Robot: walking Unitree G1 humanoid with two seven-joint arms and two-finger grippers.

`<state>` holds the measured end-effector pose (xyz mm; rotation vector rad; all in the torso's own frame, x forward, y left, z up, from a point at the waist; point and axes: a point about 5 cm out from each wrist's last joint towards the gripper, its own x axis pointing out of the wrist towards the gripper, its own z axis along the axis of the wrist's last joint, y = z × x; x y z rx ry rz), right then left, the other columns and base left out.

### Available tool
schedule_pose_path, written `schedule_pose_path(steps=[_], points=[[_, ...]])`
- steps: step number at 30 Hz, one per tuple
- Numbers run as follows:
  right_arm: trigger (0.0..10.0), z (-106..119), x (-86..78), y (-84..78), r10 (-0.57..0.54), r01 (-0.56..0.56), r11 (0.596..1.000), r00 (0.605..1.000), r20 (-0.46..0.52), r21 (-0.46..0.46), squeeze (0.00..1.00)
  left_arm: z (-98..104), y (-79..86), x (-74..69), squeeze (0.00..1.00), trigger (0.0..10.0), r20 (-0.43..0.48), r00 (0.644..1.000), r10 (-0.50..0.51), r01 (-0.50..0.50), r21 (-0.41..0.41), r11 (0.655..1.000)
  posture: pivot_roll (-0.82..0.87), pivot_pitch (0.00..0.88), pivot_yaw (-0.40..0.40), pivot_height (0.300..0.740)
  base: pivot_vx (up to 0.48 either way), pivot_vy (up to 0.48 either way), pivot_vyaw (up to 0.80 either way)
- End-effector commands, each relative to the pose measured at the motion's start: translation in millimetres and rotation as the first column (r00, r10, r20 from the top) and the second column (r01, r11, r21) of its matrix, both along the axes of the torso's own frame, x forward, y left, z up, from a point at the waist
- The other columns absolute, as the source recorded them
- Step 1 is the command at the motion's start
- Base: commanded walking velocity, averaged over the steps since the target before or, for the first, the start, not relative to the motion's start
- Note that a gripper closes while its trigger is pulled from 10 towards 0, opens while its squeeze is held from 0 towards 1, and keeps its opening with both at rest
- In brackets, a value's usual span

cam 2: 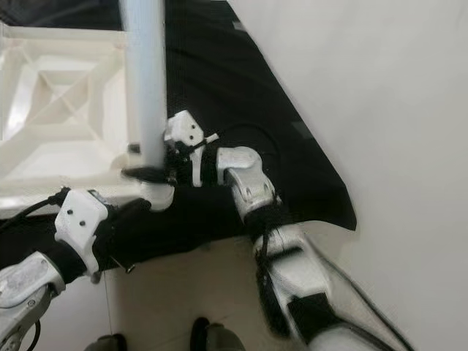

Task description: Building children table

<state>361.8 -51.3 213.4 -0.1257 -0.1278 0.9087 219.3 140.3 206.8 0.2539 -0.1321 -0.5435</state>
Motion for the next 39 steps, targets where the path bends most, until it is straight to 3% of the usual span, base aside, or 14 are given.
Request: schedule_pose_path(steps=[1,3,7,9,12,13,18,19,20,22,31,37,38,39], points=[[0.0,-58,-11.5,-23.1,-0.299,0.265,0.944,0.939,-0.169,-0.197,0.00,-3,0.6,-1.1,0.00,10.0,-0.027,1.000,-0.017,0.017,0.008,1.000,0.12,0.278,-0.164,0.740,0.000,0.000,0.00],[0.0,-63,-34.1,-0.9,-0.206,0.171,0.960,0.968,-0.145,-0.220,0.00,-3,-0.7,0.5,0.00,10.0,-0.026,0.999,-0.026,0.026,0.007,1.000,0.10,0.251,-0.152,0.740,0.000,0.000,0.00],[0.0,-62,-31.8,9.3,-0.162,0.132,0.964,0.980,-0.116,-0.233,0.00,-3,-3.2,2.2,0.00,10.0,-0.026,0.999,-0.035,0.035,0.007,0.999,0.11,0.249,-0.150,0.740,0.000,0.000,0.00],[10.0,-54,-20.1,11.5,-0.177,0.148,0.964,0.977,-0.115,-0.223,0.00,-2,-3.1,2.9,0.00,10.0,-0.021,0.999,-0.035,0.035,0.007,0.999,0.12,0.245,-0.160,0.740,0.000,0.000,0.00],[10.0,-42,-12.4,13.1,-0.139,0.116,0.976,0.984,-0.116,-0.186,0.00,-2,-0.2,2.8,0.00,10.0,-0.017,1.000,-0.023,0.024,0.013,1.000,0.12,0.243,-0.162,0.740,0.000,0.000,0.00],[10.0,-38,-10.3,13.7,-0.107,0.086,0.982,0.987,-0.123,-0.168,1.00,-2,1.3,2.9,0.00,10.0,-0.015,1.000,-0.017,0.017,0.015,1.000,0.12,0.243,-0.162,0.740,0.000,0.000,0.00],[10.0,-16,-7.9,13.9,-0.022,0.011,0.995,0.994,-0.104,-0.104,1.00,0,3.8,2.9,0.00,10.0,-0.007,1.000,-0.007,0.007,0.016,1.000,0.13,0.243,-0.163,0.740,0.000,0.000,0.00],[10.0,-12,-6.5,12.7,0.016,-0.024,0.995,0.996,-0.088,-0.093,0.85,0,3.8,2.8,0.00,10.0,-0.006,1.000,-0.005,0.005,0.017,1.000,0.13,0.243,-0.164,0.740,0.000,0.000,0.00],[10.0,-8,-5.7,11.5,0.055,-0.062,0.994,0.995,-0.077,-0.094,0.09,0,4.0,2.9,0.00,10.0,-0.005,1.000,-0.003,0.003,0.017,1.000,0.13,0.243,-0.164,0.740,0.000,0.000,0.00],[10.0,-5,-4.3,9.2,0.104,-0.110,0.988,0.993,-0.059,-0.105,0.00,0,4.7,3.1,0.00,10.0,-0.003,1.000,0.004,-0.004,0.020,1.000,0.13,0.245,-0.169,0.740,0.000,0.000,0.00],[10.0,10,5.7,-3.2,0.346,-0.350,0.929,0.937,-0.058,-0.117,0.00,1,23.0,-0.4,0.00,10.0,-0.003,0.996,0.084,-0.084,0.034,0.996,0.15,0.248,-0.174,0.740,0.000,0.000,0.00],[10.0,12,11.5,-6.5,0.369,-0.375,0.917,0.927,-0.067,-0.139,0.00,2,30.4,-5.6,0.00,10.0,-0.006,0.994,0.110,-0.109,0.039,0.993,0.16,0.251,-0.183,0.740,0.000,0.000,0.00],[9.3,14,12.7,-6.2,0.380,-0.386,0.913,0.923,-0.065,-0.134,0.00,3,32.6,-7.0,0.00,10.0,-0.004,0.993,0.114,-0.114,0.038,0.993,0.16,0.251,-0.183,0.740,0.000,0.000,0.00],[0.0,16,13.9,-6.1,0.390,-0.396,0.910,0.918,-0.068,-0.123,0.00,5,34.3,-8.2,0.00,10.0,-0.003,0.993,0.116,-0.116,0.035,0.993,0.17,0.250,-0.188,0.740,0.000,0.000,0.00]])
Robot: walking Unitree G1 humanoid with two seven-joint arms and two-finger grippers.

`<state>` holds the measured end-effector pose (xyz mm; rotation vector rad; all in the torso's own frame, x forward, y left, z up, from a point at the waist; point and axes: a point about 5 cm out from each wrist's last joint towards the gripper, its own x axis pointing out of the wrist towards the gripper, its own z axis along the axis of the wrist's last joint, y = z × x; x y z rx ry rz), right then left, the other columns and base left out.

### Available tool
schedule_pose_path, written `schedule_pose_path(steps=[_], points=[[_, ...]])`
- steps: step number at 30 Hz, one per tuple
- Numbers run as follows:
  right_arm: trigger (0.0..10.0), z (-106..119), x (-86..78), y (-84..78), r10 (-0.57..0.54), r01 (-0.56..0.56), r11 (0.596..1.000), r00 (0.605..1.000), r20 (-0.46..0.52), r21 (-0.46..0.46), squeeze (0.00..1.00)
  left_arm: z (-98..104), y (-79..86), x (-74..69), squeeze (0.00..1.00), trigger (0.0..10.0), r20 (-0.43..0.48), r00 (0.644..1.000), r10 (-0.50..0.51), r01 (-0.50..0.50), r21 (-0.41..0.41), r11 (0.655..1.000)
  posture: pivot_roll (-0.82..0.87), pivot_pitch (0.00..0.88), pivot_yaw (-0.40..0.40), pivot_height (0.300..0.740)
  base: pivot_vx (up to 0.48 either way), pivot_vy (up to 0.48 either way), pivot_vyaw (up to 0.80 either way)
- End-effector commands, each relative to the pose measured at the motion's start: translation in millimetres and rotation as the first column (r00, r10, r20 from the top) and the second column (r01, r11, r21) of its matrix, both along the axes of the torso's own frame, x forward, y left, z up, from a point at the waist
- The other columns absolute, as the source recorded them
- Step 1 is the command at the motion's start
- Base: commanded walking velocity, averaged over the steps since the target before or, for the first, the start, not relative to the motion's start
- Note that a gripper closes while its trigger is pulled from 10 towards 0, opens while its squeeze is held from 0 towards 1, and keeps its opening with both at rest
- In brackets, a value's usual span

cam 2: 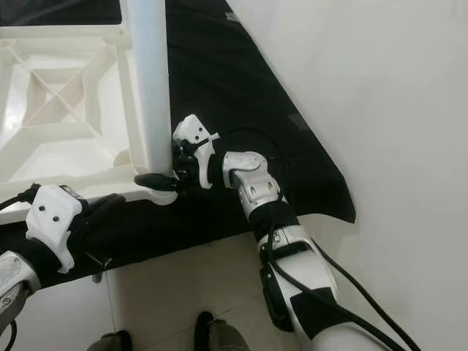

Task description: Building children table

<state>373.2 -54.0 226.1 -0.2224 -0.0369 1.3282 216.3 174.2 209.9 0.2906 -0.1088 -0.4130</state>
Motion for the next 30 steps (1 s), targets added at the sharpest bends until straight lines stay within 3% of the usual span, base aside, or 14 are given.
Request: schedule_pose_path(steps=[1,10,15,16,17,18,19,20,21,22,23,24,26,30], points=[[0.0,4,3.2,-3.4,0.004,-0.004,1.000,1.000,-0.002,0.024,0.00,2,1.3,-5.8,0.00,10.0,-0.007,1.000,-0.016,0.016,0.003,1.000,0.17,0.250,-0.188,0.740,0.000,0.000,0.00],[0.0,0,1.6,-13.8,0.062,-0.062,0.998,0.998,-0.008,-0.005,0.00,1,0.5,-9.2,0.00,10.0,-0.014,0.999,-0.028,0.028,-0.012,1.000,0.17,0.245,-0.188,0.740,0.000,0.000,0.00],[0.0,-5,3.2,-22.8,0.017,-0.017,0.999,1.000,0.010,-0.031,0.00,0,-1.0,-10.0,0.00,10.0,-0.020,0.999,-0.035,0.034,-0.017,0.999,0.15,0.244,-0.189,0.740,0.000,0.000,0.00],[0.0,-10,5.7,-32.3,-0.074,0.075,0.996,0.997,0.027,-0.053,0.00,-2,-1.7,-10.3,0.00,10.0,-0.026,0.999,-0.038,0.038,-0.019,0.999,0.15,0.238,-0.195,0.740,0.000,0.000,0.00],[0.0,-19,7.1,-41.4,-0.219,0.219,0.974,0.976,0.019,-0.055,0.00,-4,-1.9,-10.6,0.00,10.0,-0.033,0.999,-0.041,0.041,-0.019,0.999,0.14,0.230,-0.199,0.740,0.000,0.000,0.00],[0.0,-19,7.1,-41.4,-0.219,0.219,0.974,0.976,0.019,-0.055,0.00,-4,-1.9,-10.6,0.00,10.0,-0.033,0.999,-0.041,0.041,-0.019,0.999,0.14,0.230,-0.199,0.740,0.000,0.000,0.00],[0.0,-25,7.6,-47.5,-0.316,0.316,0.947,0.949,0.012,-0.058,0.00,-5,-1.7,-11.0,0.00,10.0,-0.038,0.998,-0.043,0.042,-0.019,0.999,0.14,0.228,-0.199,0.740,0.000,0.000,0.00],[0.0,-47,1.3,-49.9,-0.539,0.537,0.841,0.842,-0.015,-0.072,0.00,-5,-0.4,-10.3,0.00,10.0,-0.039,0.998,-0.044,0.043,-0.019,0.999,0.13,0.234,-0.181,0.740,0.000,0.000,0.00],[0.0,-69,-19.3,-42.3,-0.606,0.600,0.794,0.794,-0.043,-0.097,0.00,-4,1.3,-9.0,0.00,10.0,-0.040,0.998,-0.043,0.043,-0.017,0.999,0.13,0.234,-0.181,0.740,0.000,0.000,0.00],[0.0,-69,-19.3,-42.3,-0.606,0.600,0.794,0.794,-0.043,-0.097,0.00,-4,1.3,-9.0,0.00,10.0,-0.040,0.998,-0.043,0.043,-0.017,0.999,0.13,0.234,-0.181,0.740,0.000,0.000,0.00],[0.0,-82,-36.1,-36.4,-0.652,0.645,0.756,0.756,-0.053,-0.110,0.00,-4,3.2,-8.1,0.00,10.0,-0.041,0.998,-0.042,0.041,-0.015,0.999,0.13,0.241,-0.160,0.740,0.000,0.000,0.00],[0.0,-87,-46.4,-28.3,-0.661,0.653,0.749,0.747,-0.071,-0.113,0.00,-4,4.2,-7.2,0.00,10.0,-0.042,0.998,-0.042,0.042,-0.015,0.999,0.12,0.227,-0.152,0.740,0.000,0.000,0.00],[0.0,-89,-50.1,-21.8,-0.642,0.633,0.766,0.762,-0.082,-0.110,0.00,-4,4.6,-6.8,0.00,10.0,-0.042,0.998,-0.043,0.043,-0.015,0.999,0.12,0.227,-0.152,0.740,0.000,0.000,0.00],[0.0,-82,-44.0,-15.9,-0.635,0.629,0.771,0.772,-0.041,-0.101,0.00,-4,3.7,-4.9,0.00,10.0,-0.041,0.998,-0.050,0.049,-0.017,0.999,0.12,0.226,-0.152,0.740,0.000,0.000,0.00]])
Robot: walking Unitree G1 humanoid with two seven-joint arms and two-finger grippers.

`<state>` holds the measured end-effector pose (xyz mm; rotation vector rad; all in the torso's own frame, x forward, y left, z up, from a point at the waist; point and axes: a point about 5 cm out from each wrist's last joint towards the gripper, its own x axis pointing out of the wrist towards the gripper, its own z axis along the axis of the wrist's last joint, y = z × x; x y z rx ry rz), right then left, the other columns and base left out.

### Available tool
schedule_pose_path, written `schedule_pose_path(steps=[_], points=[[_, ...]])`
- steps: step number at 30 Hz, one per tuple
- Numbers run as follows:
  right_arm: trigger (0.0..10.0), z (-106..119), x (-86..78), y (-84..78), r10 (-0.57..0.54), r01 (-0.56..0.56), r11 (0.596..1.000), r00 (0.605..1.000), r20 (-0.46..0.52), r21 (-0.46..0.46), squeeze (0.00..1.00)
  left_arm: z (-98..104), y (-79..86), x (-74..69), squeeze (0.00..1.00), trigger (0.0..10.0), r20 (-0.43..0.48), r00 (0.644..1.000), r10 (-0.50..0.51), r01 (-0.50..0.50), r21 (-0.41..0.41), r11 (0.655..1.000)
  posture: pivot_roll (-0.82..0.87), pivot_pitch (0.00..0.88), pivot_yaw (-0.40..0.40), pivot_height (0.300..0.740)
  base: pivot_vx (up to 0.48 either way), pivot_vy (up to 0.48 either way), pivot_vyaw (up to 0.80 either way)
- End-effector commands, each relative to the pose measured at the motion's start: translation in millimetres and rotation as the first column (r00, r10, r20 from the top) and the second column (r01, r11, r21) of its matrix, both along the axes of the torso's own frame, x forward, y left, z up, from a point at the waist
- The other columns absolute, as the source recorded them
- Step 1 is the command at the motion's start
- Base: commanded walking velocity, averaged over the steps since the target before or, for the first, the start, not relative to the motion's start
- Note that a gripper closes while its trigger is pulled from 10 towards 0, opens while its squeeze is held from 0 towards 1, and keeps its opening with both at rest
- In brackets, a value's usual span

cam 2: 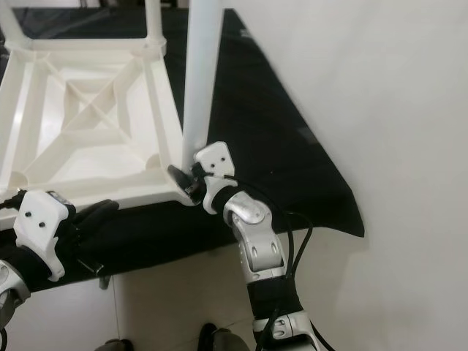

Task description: Building children table

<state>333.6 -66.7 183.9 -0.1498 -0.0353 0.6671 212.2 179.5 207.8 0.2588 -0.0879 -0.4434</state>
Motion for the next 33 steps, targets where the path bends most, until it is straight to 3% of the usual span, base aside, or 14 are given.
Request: schedule_pose_path(steps=[1,2,5,7,8,12,15,16,20,22,25,31,32,33], points=[[0.0,-36,0.2,-0.6,-0.026,0.009,0.991,0.992,-0.123,-0.132,0.00,-2,-2.6,-0.2,0.00,10.0,-0.009,1.000,-0.026,0.026,0.008,1.000,0.12,0.228,-0.163,0.740,0.000,0.000,0.00],[10.0,-32,5.7,1.5,-0.013,-0.003,0.991,0.993,-0.118,-0.132,0.00,-2,-3.0,-0.1,0.00,10.0,-0.007,1.000,-0.027,0.027,0.007,1.000,0.13,0.226,-0.170,0.740,0.000,0.000,0.00],[10.0,-21,14.3,4.0,0.007,-0.019,0.993,0.995,-0.097,-0.117,0.00,-2,-2.5,-0.7,0.00,10.0,-0.003,1.000,-0.023,0.023,0.009,1.000,0.13,0.225,-0.170,0.740,0.000,0.000,0.00],[10.0,-12,18.2,6.6,0.061,-0.068,0.993,0.995,-0.078,-0.092,0.09,-2,-1.7,-0.6,0.00,10.0,-0.001,1.000,-0.019,0.019,0.012,1.000,0.13,0.225,-0.169,0.740,0.000,0.000,0.00],[10.0,-2,16.4,9.9,0.105,-0.109,0.992,0.992,-0.068,-0.060,1.00,-1,-1.1,-0.3,0.00,10.0,0.001,1.000,-0.017,0.017,0.013,1.000,0.13,0.226,-0.168,0.740,0.000,0.000,0.00],[10.0,19,22.6,15.0,0.204,-0.203,0.977,0.979,0.013,-0.066,1.00,0,-1.8,0.7,0.00,10.0,0.005,1.000,-0.020,0.020,0.013,1.000,0.14,0.228,-0.167,0.740,0.000,0.000,0.00],[10.0,36,25.4,20.1,0.354,-0.351,0.935,0.933,0.070,-0.051,1.00,0,-3.5,1.3,0.00,10.0,0.006,1.000,-0.025,0.025,0.013,1.000,0.14,0.230,-0.166,0.740,0.000,0.000,0.00],[10.0,40,25.5,20.7,0.420,-0.418,0.908,0.905,0.070,-0.034,0.00,0,-4.2,1.5,0.00,10.0,0.007,1.000,-0.027,0.027,0.012,1.000,0.15,0.232,-0.168,0.740,0.000,0.000,0.00],[10.0,41,28.5,19.5,0.553,-0.542,0.827,0.832,0.047,-0.148,0.00,0,-8.4,2.1,0.00,10.0,0.004,0.999,-0.041,0.041,0.011,0.999,0.15,0.237,-0.178,0.740,0.000,0.000,0.00],[10.0,41,28.5,19.5,0.553,-0.542,0.827,0.832,0.047,-0.148,0.00,0,-8.4,2.1,0.00,10.0,0.004,0.999,-0.041,0.041,0.011,0.999,0.15,0.237,-0.178,0.740,0.000,0.000,0.00],[10.0,42,31.9,20.0,0.617,-0.606,0.773,0.787,0.001,-0.189,0.00,-2,-14.5,2.3,0.00,10.0,-0.002,0.998,-0.064,0.064,0.006,0.998,0.15,0.246,-0.182,0.740,0.000,0.000,0.00],[10.0,44,40.1,20.4,0.607,-0.598,0.769,0.794,-0.037,-0.227,0.00,-1,-15.7,3.0,0.00,10.0,0.000,0.998,-0.067,0.067,0.005,0.998,0.16,0.250,-0.182,0.740,0.000,0.000,0.00],[3.8,47,42.6,20.0,0.606,-0.597,0.770,0.795,-0.035,-0.223,0.00,-1,-15.6,2.9,0.00,10.0,0.001,0.998,-0.066,0.066,0.004,0.998,0.15,0.254,-0.185,0.740,0.000,0.000,0.00],[0.0,49,43.9,19.1,0.611,-0.603,0.768,0.791,-0.034,-0.217,0.00,-1,-15.5,2.8,0.00,10.0,0.001,0.998,-0.064,0.064,0.004,0.998,0.15,0.255,-0.187,0.740,0.000,0.000,0.00]])
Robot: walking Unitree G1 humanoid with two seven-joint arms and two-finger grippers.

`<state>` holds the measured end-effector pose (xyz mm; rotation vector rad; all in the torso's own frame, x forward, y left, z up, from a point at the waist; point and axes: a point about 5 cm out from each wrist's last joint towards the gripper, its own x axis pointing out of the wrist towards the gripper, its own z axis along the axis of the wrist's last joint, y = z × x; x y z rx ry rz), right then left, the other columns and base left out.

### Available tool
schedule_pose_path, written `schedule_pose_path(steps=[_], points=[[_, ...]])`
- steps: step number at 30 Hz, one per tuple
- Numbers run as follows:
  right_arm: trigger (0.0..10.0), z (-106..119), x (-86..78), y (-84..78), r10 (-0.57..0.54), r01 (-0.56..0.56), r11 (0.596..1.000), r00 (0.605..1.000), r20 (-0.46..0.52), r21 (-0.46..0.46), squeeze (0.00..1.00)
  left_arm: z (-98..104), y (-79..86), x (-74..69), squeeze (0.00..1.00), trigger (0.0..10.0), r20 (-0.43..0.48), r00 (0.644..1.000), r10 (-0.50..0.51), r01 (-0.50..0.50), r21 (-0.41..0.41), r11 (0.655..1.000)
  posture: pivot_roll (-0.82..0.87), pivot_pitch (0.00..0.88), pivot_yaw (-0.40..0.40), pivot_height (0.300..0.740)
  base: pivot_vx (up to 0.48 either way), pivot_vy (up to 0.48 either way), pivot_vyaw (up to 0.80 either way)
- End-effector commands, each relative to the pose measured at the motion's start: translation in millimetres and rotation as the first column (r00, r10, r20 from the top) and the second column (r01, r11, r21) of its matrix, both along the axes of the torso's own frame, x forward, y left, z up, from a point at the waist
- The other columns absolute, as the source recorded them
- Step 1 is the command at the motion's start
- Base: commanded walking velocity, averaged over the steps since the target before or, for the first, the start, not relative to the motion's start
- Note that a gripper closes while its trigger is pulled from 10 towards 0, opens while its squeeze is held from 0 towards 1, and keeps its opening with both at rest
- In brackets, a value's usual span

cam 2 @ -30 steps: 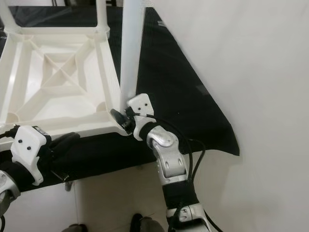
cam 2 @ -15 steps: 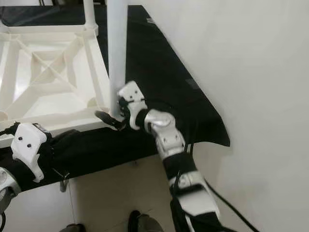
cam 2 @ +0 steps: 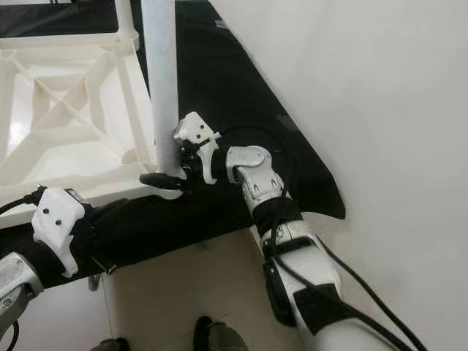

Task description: Building children table

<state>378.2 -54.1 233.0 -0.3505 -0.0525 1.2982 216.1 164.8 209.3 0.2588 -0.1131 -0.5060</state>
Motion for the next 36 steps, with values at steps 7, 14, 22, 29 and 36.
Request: schedule_pose_path(steps=[7,14,22,29,36], points=[[0.0,3,0.9,-0.3,0.069,-0.069,0.998,0.998,-0.014,-0.001,0.00,-3,-2.3,-1.3,0.00,10.0,-0.015,1.000,0.002,-0.002,0.004,1.000,0.14,0.259,-0.188,0.740,0.000,0.000,0.00],[0.0,0,1.2,-8.9,0.077,-0.077,0.997,0.997,-0.026,0.019,0.00,-4,-4.9,-1.0,0.00,10.0,-0.016,1.000,-0.006,0.006,-0.003,1.000,0.12,0.256,-0.190,0.740,0.000,0.000,0.00],[0.0,-2,10.4,-18.5,-0.141,0.140,0.988,0.990,0.011,0.071,0.00,-4,-4.3,-1.3,0.00,10.0,-0.020,1.000,-0.012,0.012,-0.003,1.000,0.11,0.259,-0.189,0.740,0.000,0.000,0.00],[0.0,-53,-11.1,14.0,-0.662,0.665,0.722,0.744,-0.087,0.191,0.00,-6,0.5,-1.2,0.00,10.0,-0.033,0.999,-0.016,0.016,-0.005,1.000,0.07,0.260,-0.154,0.740,0.000,0.000,0.00],[0.0,-48,-15.0,38.1,-0.563,0.566,0.796,0.822,-0.079,0.214,0.00,-7,-1.6,1.2,0.00,10.0,-0.035,0.999,-0.023,0.022,-0.006,1.000,0.06,0.241,-0.154,0.740,0.000,0.000,0.00]])
